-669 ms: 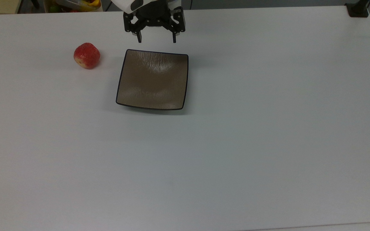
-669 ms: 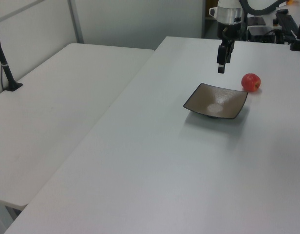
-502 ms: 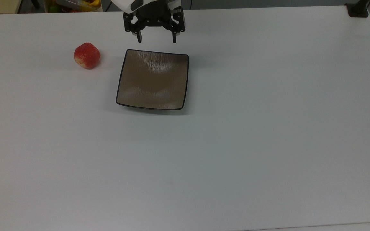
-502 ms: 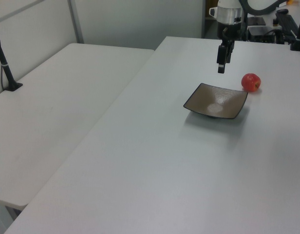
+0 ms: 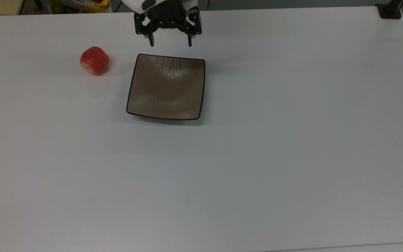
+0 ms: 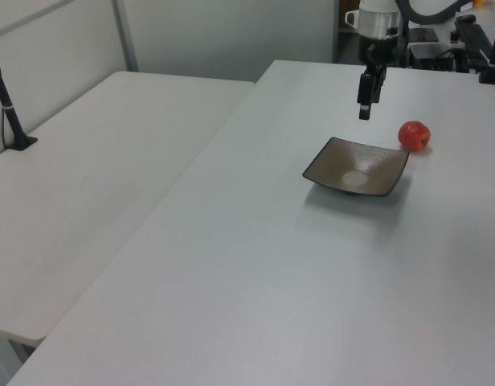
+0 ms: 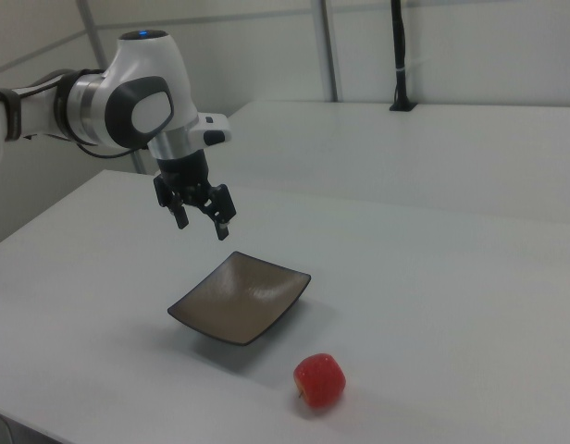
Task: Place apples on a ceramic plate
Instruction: 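Move the open gripper from above the plate toward the red apple, then lower the gripper onto the red apple and close it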
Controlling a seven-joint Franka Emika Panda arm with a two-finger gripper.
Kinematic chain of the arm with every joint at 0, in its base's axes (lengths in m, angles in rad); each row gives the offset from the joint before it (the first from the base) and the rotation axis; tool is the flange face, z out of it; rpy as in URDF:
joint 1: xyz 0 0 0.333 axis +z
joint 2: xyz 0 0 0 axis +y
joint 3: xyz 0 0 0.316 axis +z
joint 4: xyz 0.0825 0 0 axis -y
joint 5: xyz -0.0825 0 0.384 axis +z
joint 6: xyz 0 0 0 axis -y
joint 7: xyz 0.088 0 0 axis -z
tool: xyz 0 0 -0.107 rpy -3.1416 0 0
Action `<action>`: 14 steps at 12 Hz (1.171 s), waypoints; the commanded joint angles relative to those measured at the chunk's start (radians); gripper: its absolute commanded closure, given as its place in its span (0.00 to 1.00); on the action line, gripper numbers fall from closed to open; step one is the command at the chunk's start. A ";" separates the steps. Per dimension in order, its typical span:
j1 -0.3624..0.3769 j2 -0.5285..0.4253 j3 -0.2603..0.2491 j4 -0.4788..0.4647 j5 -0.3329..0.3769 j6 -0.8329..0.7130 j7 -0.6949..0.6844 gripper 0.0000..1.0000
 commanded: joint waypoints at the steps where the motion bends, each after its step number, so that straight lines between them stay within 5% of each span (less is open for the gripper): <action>1: -0.017 -0.021 -0.016 -0.024 0.006 0.011 -0.018 0.00; 3: -0.052 -0.031 -0.032 -0.041 0.003 0.017 -0.020 0.00; 7: -0.072 -0.028 -0.172 -0.049 -0.022 0.025 -0.023 0.00; 12: -0.078 -0.005 -0.322 -0.168 -0.078 0.149 -0.035 0.00; 14: -0.089 0.012 -0.336 -0.225 -0.118 0.212 -0.046 0.00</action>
